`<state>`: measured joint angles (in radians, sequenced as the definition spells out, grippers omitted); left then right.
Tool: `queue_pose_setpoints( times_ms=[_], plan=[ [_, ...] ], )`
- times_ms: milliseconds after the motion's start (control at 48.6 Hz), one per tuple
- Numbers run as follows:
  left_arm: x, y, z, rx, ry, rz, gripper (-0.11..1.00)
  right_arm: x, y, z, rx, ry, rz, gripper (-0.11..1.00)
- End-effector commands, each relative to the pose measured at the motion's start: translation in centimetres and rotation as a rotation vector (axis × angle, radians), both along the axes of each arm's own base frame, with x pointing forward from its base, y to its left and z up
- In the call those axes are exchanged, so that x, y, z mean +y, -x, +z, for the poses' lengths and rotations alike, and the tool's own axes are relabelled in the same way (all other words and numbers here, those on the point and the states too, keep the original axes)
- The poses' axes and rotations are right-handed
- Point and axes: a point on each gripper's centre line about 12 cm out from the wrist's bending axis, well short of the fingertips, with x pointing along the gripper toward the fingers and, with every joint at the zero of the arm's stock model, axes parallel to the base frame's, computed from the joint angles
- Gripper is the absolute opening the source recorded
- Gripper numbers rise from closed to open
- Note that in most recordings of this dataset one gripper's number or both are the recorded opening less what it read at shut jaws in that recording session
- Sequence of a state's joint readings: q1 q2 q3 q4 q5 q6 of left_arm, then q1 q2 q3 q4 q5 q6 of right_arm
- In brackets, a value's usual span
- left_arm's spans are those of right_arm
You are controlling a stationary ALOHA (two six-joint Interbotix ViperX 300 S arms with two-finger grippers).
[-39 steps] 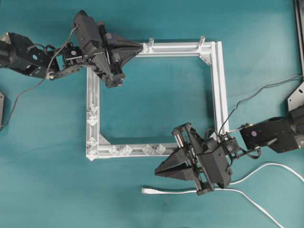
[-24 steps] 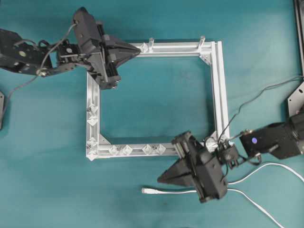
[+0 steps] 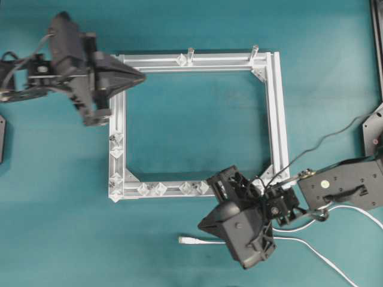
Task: Move the cable alternately left and right between 8 closely spaced pins so it hooks onto each one.
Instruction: 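Move the right gripper down to the white cable's RJ45 plug end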
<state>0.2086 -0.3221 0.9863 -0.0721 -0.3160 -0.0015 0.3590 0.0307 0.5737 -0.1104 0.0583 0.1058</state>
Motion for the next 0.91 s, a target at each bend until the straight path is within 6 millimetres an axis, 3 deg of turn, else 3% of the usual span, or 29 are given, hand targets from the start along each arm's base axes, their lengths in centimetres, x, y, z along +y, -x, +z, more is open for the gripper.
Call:
queue_pose_setpoints(
  times_ms=[0,370,617,741,885],
  plan=[
    [-0.5,1.0,1.4,-0.032,-0.011,-0.012,0.00,0.4,-0.6,2.0,-0.003,-0.028,-0.021,0.00],
    [-1.8,6.3,3.1,0.015,0.009,-0.029,0.00,0.7,-2.3,2.0,0.194,-0.046,-0.144,0.00],
    [-2.6,9.8,3.7,-0.058,0.002,-0.030,0.01,1.4,-3.5,1.9,0.270,-0.029,-0.167,0.00],
    [-2.9,11.5,4.1,-0.103,0.006,-0.028,0.13,2.2,-3.7,1.8,0.300,-0.041,-0.167,0.00],
    [-3.2,12.8,4.0,-0.099,0.027,-0.026,0.12,3.0,-3.9,1.0,0.348,-0.056,-0.171,0.00]
  ],
)
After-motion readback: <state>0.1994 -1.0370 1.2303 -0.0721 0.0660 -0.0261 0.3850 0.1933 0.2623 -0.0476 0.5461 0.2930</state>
